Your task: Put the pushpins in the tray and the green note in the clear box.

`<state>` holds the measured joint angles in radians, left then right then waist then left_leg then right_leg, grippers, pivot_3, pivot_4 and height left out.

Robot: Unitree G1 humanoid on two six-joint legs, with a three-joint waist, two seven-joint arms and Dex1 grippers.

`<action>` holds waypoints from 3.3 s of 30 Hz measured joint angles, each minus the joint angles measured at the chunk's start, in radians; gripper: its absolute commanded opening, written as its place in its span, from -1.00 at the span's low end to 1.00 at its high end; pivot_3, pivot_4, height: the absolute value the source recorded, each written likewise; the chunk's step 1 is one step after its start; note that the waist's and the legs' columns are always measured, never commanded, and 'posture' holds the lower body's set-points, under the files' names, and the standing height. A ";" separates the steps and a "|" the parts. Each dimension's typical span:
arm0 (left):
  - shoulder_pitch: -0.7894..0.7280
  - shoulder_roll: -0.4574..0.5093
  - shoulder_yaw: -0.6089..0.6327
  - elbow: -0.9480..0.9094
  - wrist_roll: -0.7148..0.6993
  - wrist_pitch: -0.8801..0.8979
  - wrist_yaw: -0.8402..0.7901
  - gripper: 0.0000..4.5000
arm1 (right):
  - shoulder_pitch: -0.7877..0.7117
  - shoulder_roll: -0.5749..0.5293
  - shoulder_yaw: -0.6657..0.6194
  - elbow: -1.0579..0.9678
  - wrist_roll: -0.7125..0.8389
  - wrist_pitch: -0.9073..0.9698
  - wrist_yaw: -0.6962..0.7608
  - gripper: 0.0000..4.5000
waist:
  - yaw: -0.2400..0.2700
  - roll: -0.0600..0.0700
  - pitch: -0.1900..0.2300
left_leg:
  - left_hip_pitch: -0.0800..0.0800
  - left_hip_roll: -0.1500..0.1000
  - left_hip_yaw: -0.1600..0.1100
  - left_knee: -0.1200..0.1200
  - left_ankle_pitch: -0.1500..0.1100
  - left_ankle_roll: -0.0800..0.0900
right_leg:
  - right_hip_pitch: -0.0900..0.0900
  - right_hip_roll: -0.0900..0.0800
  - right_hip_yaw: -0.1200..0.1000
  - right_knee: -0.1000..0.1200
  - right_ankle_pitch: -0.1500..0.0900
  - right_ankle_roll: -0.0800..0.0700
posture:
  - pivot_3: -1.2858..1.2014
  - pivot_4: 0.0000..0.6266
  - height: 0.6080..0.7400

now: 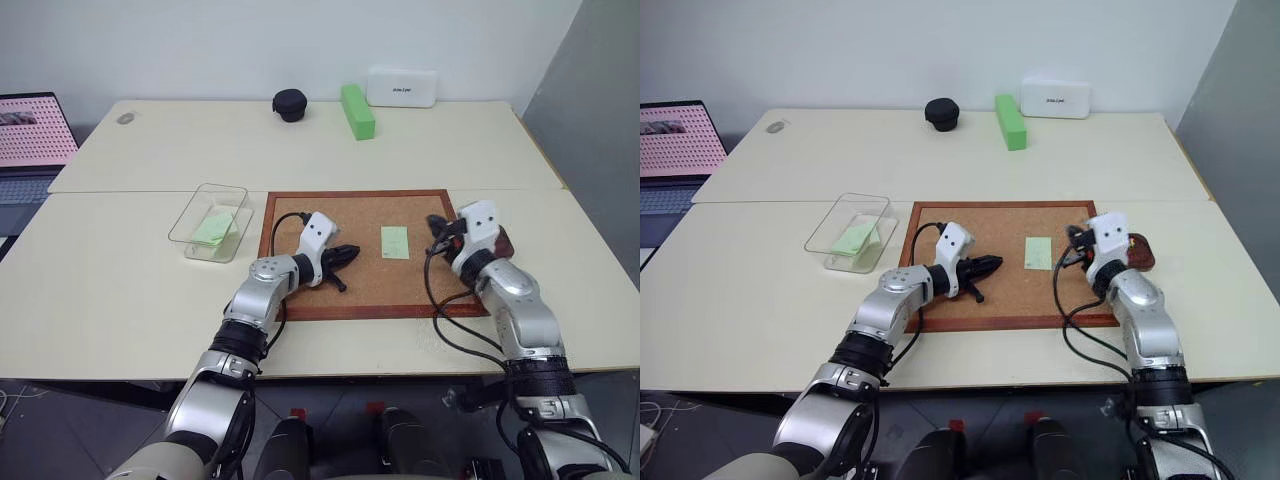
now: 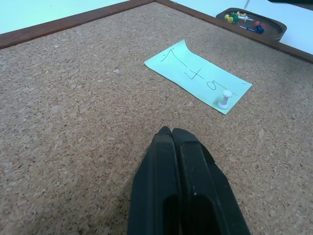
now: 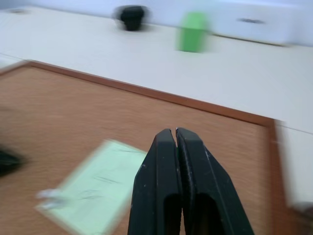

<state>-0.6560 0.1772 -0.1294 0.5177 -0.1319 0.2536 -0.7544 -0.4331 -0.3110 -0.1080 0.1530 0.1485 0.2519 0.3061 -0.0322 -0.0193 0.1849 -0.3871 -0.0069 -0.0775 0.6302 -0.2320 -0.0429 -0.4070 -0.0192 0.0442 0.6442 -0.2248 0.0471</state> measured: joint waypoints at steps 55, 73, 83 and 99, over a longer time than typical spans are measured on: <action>-0.001 -0.004 0.002 -0.003 0.018 0.003 0.001 -1.00 | 0.039 0.053 0.158 -0.064 0.033 -0.034 0.205 0.67 | -0.001 0.000 0.000 | 0.000 0.000 0.000 0.000 0.000 0.000 | 0.000 0.000 0.000 0.000 0.000 0.000 | 0.03 -0.52 1.00; 0.020 0.000 0.003 -0.043 0.019 0.024 0.005 -1.00 | 0.023 0.055 0.246 0.038 -0.026 -0.019 0.252 0.31 | -0.002 0.000 0.000 | 0.001 0.000 0.000 0.000 0.000 0.000 | 0.000 0.000 0.000 0.000 0.000 0.000 | 0.03 -0.52 1.00; 0.020 -0.005 0.001 -0.043 0.021 0.024 0.006 -1.00 | 0.015 0.064 0.216 0.051 -0.014 -0.004 0.232 -0.69 | -0.001 0.000 0.000 | 0.000 0.000 0.000 0.000 0.000 0.000 | 0.000 0.000 0.000 0.000 0.000 0.000 | 0.03 -0.52 1.00; 0.016 -0.006 0.001 -0.036 0.021 0.022 0.011 -1.00 | 0.010 0.057 0.217 0.056 -0.034 -0.022 0.229 -0.99 | -0.001 0.000 0.000 | 0.000 0.000 0.000 0.000 0.000 0.000 | 0.000 0.000 0.000 0.000 0.000 0.000 | 0.03 -0.52 1.00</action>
<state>-0.6397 0.1716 -0.1282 0.4815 -0.1111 0.2751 -0.7430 -0.4231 -0.2539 0.1091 0.2086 0.1145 0.2300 0.5351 -0.0334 -0.0192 0.1849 -0.3866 -0.0068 -0.0776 0.6300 -0.2320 -0.0430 -0.4071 -0.0190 0.0440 0.6444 -0.2249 0.0470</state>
